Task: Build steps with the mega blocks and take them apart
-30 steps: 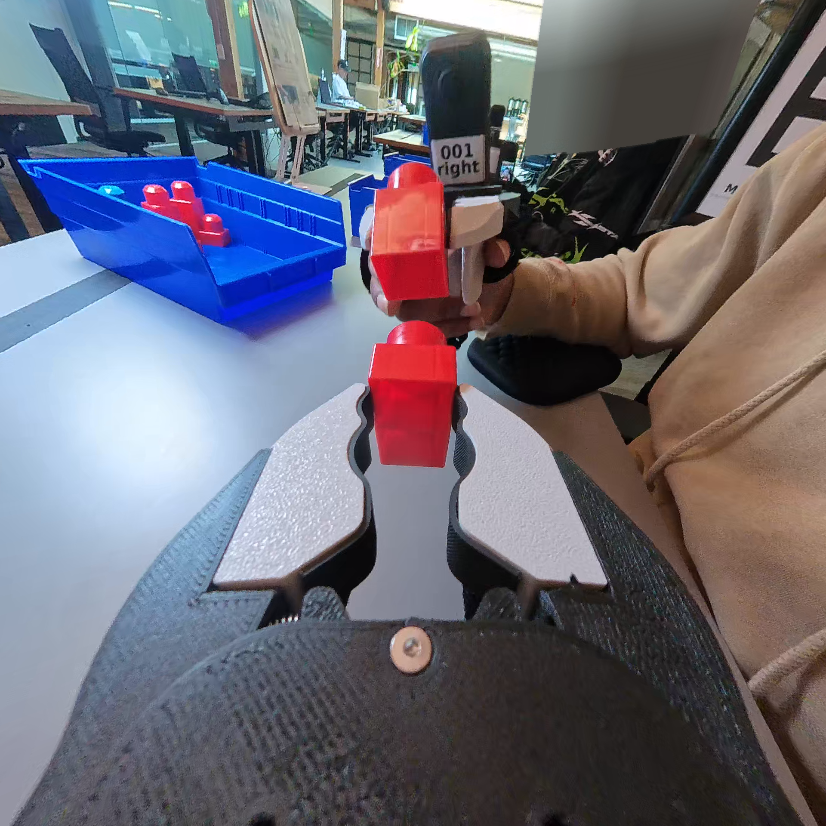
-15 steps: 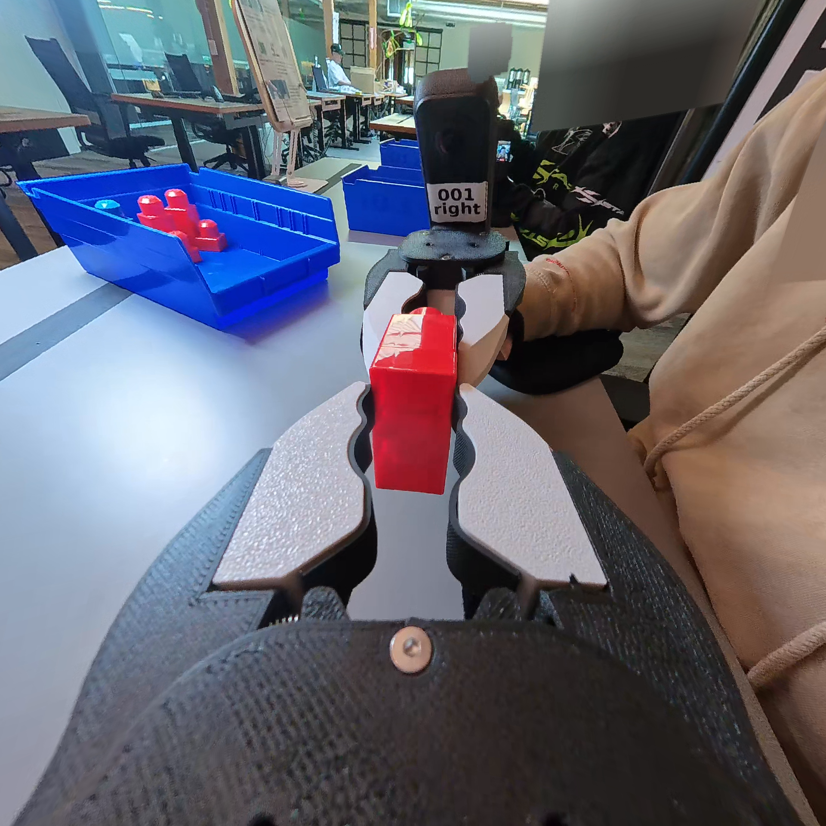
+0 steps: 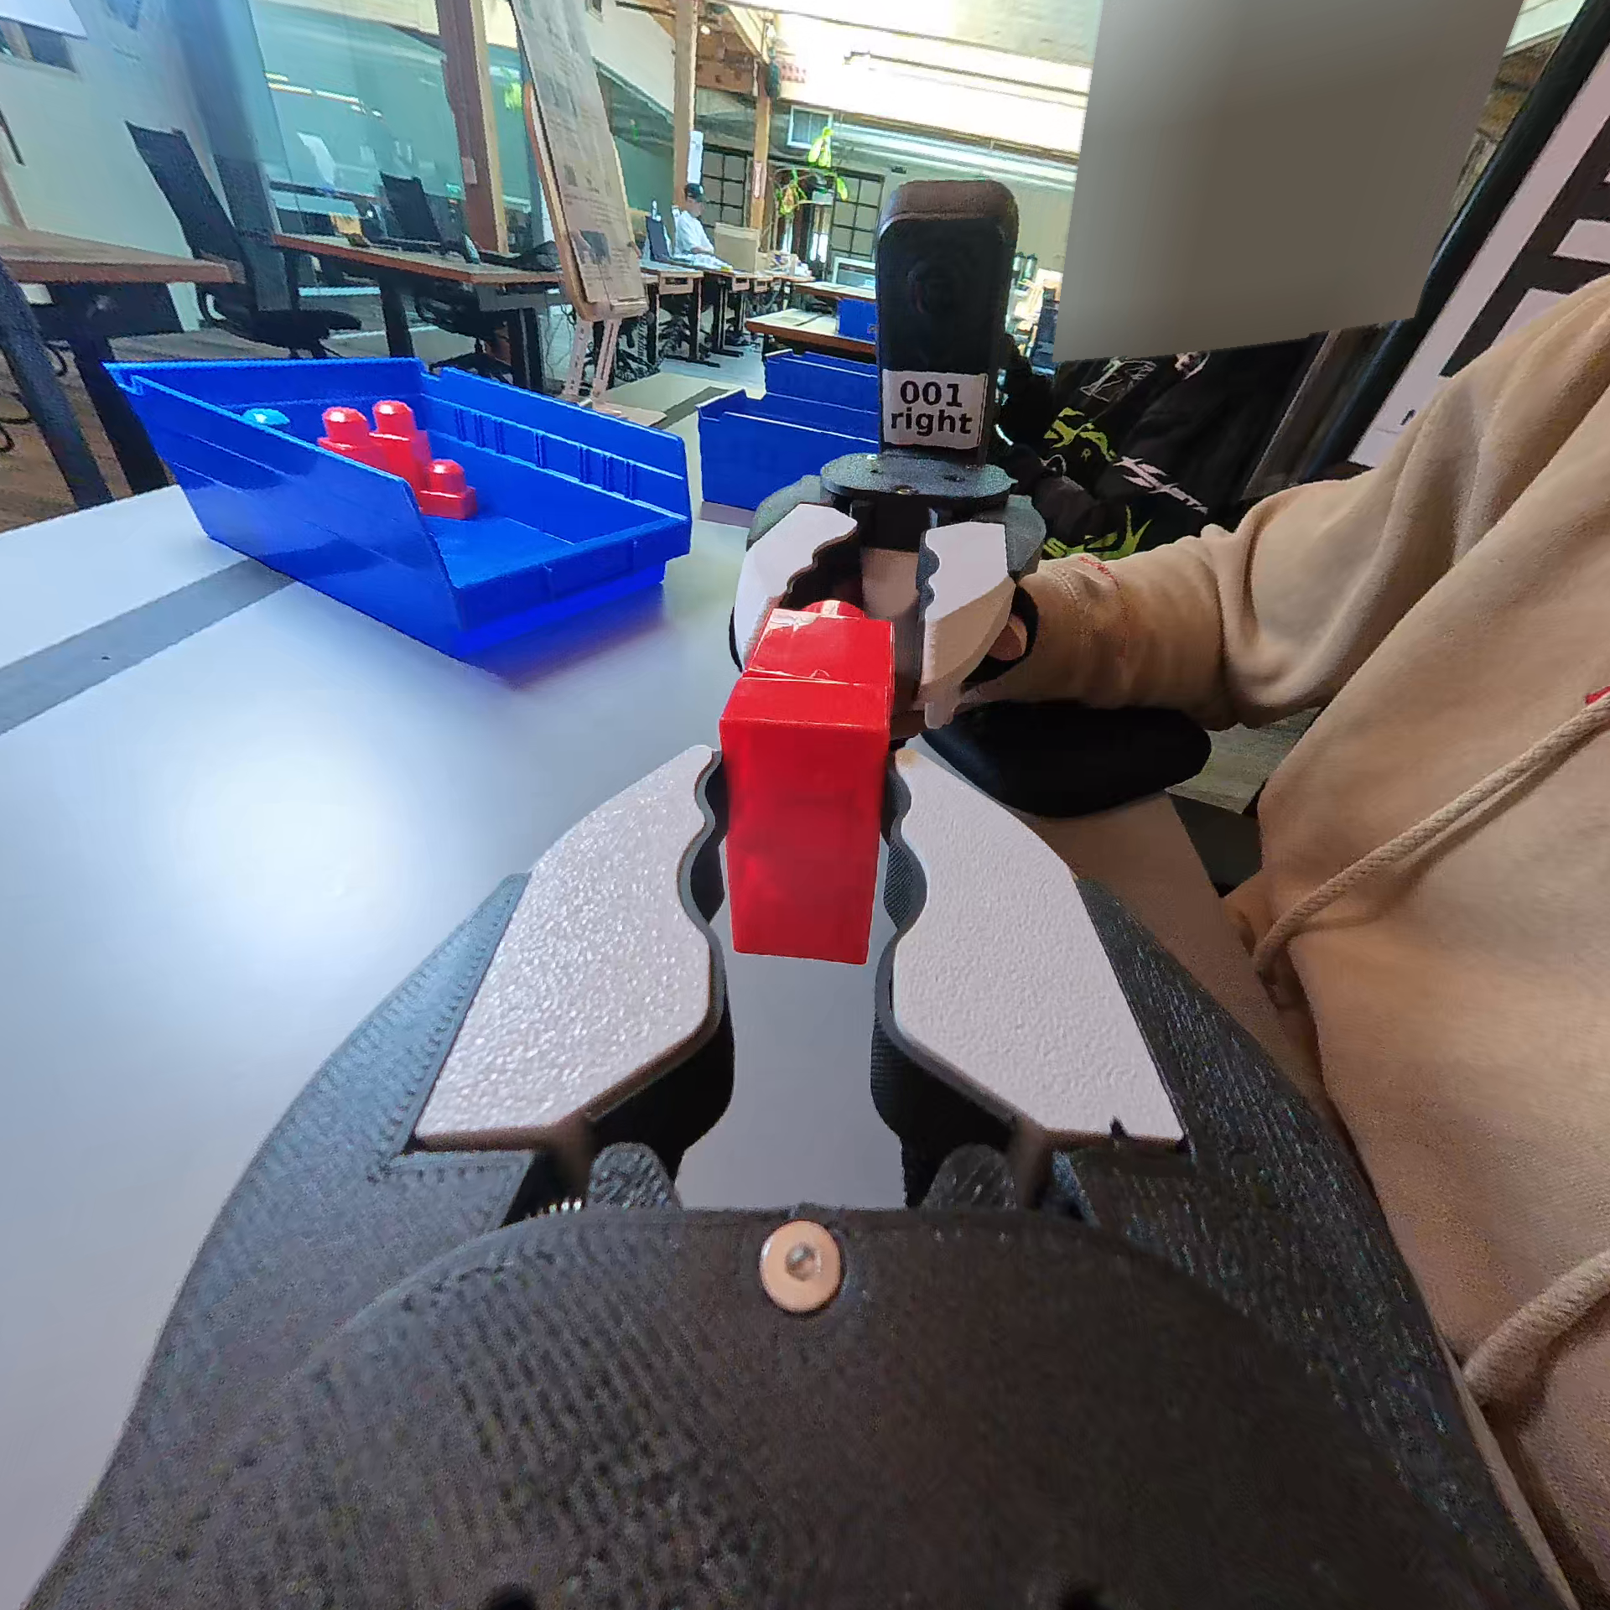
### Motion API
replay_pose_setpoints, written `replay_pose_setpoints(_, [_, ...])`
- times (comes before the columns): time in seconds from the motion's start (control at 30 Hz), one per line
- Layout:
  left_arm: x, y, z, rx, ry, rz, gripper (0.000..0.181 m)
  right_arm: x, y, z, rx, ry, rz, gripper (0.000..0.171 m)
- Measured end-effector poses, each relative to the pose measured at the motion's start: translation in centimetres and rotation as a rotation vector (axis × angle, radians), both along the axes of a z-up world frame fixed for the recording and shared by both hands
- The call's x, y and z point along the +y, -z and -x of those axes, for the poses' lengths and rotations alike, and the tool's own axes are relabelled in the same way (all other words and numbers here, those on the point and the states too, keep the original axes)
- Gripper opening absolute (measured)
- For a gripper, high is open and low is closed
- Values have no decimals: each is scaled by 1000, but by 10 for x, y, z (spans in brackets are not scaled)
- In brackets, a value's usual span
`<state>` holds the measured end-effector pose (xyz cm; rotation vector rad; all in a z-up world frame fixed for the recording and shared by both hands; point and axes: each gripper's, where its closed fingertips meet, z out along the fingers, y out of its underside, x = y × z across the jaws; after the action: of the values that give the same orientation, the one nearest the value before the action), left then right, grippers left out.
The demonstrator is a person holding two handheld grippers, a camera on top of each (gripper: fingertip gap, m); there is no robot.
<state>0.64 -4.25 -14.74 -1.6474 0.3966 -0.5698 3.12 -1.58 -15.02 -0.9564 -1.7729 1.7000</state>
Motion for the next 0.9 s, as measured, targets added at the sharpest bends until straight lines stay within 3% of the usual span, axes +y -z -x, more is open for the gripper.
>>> replay_pose_setpoints(0.1, [0,1,-6,20,11,-10,34,-3,1,1,0,1,6,34])
replay_pose_setpoints(0.47, [-4,1,-10,123,0,-63,34,-7,6,-2,-88,-49,-32,33])
replay_pose_setpoints(0.57, [-1,-7,1,90,-47,-80,54,7,-6,-1,-87,-31,-71,32])
replay_pose_setpoints(0.67, [-1,-11,22,60,-110,-75,47,83,-46,9,-81,223,-117,32])
replay_pose_setpoints(0.77, [1,-6,40,55,-169,-56,38,200,-72,12,-215,621,-244,32])
replay_pose_setpoints(0.83, [3,1,44,54,-178,-32,37,279,-70,8,-400,869,-332,32])
replay_pose_setpoints(0.9, [5,9,45,68,-181,-9,35,337,-58,13,-559,1002,-303,32])
